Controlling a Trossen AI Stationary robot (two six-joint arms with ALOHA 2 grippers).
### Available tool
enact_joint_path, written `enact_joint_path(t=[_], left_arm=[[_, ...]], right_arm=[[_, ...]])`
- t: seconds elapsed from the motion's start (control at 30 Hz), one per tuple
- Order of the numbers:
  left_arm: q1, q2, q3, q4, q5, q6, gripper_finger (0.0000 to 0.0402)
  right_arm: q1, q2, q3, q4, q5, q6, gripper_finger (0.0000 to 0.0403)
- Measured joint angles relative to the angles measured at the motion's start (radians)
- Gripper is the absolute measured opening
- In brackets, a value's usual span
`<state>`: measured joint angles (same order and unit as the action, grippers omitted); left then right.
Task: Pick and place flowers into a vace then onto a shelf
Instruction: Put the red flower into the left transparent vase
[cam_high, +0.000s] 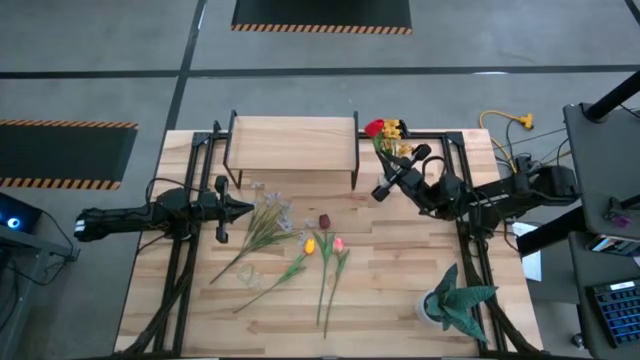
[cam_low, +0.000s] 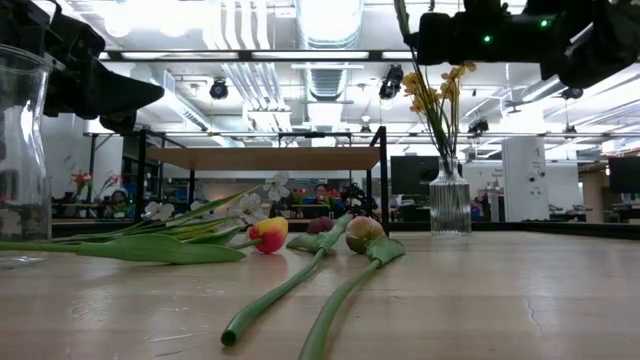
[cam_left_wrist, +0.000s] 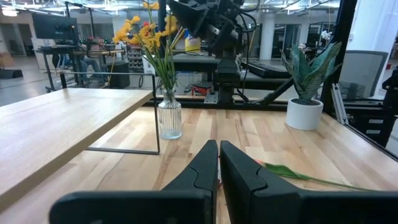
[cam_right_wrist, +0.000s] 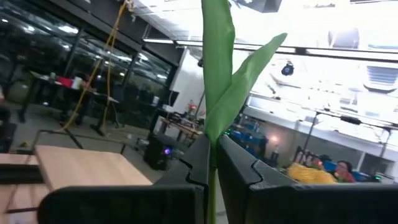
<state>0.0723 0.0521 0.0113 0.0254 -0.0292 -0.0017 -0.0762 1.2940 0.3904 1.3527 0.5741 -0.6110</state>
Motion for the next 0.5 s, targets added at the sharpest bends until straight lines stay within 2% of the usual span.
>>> enact_joint_path(t=[0.23,0.5], left_arm=[[0.0,0.0,0.0,0.0,0.0,0.0,0.0001],[0.0,0.0,0.0,0.0,0.0,0.0,0.0001]], right_arm=[[-0.056,0.018,0.0,0.016,-0.073,0.04,0.0013],[-0.097,0.075,0.0,0.017,-0.081,0.052,0.0013]])
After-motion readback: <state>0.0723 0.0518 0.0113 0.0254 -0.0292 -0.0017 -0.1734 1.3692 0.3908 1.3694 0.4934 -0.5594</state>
